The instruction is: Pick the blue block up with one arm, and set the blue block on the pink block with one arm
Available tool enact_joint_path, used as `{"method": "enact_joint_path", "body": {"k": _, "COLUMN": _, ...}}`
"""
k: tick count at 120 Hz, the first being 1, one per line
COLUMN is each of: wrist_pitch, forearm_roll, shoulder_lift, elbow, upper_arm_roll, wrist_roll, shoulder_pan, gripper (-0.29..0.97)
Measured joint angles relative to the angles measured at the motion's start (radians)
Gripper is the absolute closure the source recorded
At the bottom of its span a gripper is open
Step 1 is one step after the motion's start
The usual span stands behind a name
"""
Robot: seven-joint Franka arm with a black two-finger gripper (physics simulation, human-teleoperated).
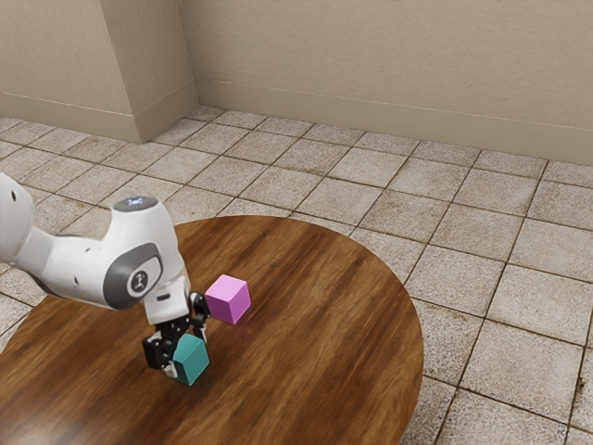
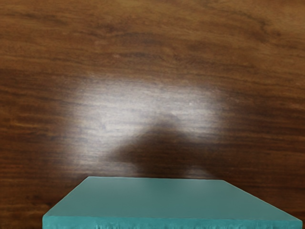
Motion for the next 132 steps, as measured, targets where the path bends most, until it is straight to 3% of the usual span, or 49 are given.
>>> {"method": "enact_joint_path", "body": {"k": 14, "wrist_pitch": 0.005, "forearm_roll": -0.002, "shoulder_lift": -0.001, "elbow": 0.000, "upper_arm_roll": -0.002, "wrist_roll": 0.007, "shoulder_pan": 0.010, "gripper": 0.29}}
{"method": "enact_joint_path", "body": {"k": 31, "wrist_pitch": 0.000, "forearm_roll": -0.005, "shoulder_lift": -0.064, "elbow": 0.002, "upper_arm_roll": -0.051, "wrist_roll": 0.014, "shoulder_pan": 0.038, "gripper": 0.39}}
{"method": "enact_joint_path", "body": {"k": 53, "wrist_pitch": -0.096, "forearm_roll": -0.001, "shoulder_lift": -0.086, "elbow": 0.160, "upper_arm_roll": -0.054, "wrist_roll": 0.026, "shoulder_pan": 0.002, "gripper": 0.37}}
{"method": "enact_joint_path", "body": {"k": 88, "wrist_pitch": -0.271, "forearm_roll": 0.071, "shoulder_lift": 0.162, "elbow": 0.508, "upper_arm_roll": -0.046, "wrist_roll": 0.051, "shoulder_pan": 0.072, "gripper": 0.34}}
{"method": "enact_joint_path", "body": {"k": 107, "wrist_pitch": -0.320, "forearm_roll": 0.084, "shoulder_lift": 0.251, "elbow": 0.583, "upper_arm_roll": -0.046, "wrist_roll": 0.062, "shoulder_pan": 0.073, "gripper": 0.34}}
{"method": "enact_joint_path", "body": {"k": 132, "wrist_pitch": -0.346, "forearm_roll": 0.105, "shoulder_lift": 0.268, "elbow": 0.612, "upper_arm_roll": -0.046, "wrist_roll": 0.075, "shoulder_pan": 0.075, "gripper": 0.34}}
